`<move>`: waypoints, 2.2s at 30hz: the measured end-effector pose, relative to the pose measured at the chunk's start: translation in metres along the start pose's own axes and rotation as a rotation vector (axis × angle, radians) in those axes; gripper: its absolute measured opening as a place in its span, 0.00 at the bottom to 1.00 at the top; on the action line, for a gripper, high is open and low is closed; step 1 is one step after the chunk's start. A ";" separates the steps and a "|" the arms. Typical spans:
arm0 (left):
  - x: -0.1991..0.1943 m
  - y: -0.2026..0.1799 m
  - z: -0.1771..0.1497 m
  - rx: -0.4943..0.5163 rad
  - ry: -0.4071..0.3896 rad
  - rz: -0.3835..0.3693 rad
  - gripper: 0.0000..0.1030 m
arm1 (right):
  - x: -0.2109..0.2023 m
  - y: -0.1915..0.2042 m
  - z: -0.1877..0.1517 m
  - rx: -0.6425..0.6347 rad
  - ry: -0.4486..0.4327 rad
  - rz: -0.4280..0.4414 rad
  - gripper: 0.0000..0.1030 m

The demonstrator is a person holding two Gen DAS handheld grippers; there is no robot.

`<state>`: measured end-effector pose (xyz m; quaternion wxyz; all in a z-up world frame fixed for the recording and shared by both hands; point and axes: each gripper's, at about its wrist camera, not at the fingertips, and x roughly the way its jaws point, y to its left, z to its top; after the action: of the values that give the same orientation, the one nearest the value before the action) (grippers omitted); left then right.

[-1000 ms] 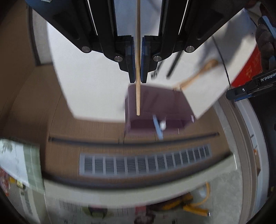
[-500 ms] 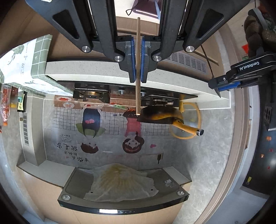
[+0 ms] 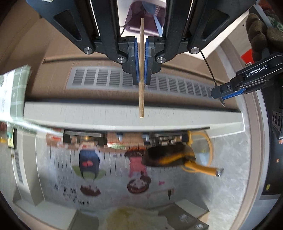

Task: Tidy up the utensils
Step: 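Lift the grey spoon and chopstick into the maroon caddy and open both grippers, then grasp the dark metal spoon by its handle with the right gripper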

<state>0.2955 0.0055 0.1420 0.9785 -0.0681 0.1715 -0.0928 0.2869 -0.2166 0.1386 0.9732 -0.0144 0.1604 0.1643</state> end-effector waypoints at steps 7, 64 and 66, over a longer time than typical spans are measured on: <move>0.046 0.005 -0.037 -0.023 0.116 -0.051 0.33 | 0.029 -0.007 -0.042 0.022 0.125 0.016 0.05; -0.018 0.044 -0.227 -0.079 0.519 -0.070 0.46 | 0.014 0.072 -0.244 -0.056 0.579 0.106 0.11; 0.000 0.040 -0.225 -0.067 0.542 -0.077 0.46 | 0.004 0.058 -0.244 -0.021 0.579 0.099 0.11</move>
<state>0.2232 0.0220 -0.0747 0.8898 -0.0796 0.4275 -0.1387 0.1960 -0.1799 -0.0926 0.8774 -0.0629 0.4304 0.2023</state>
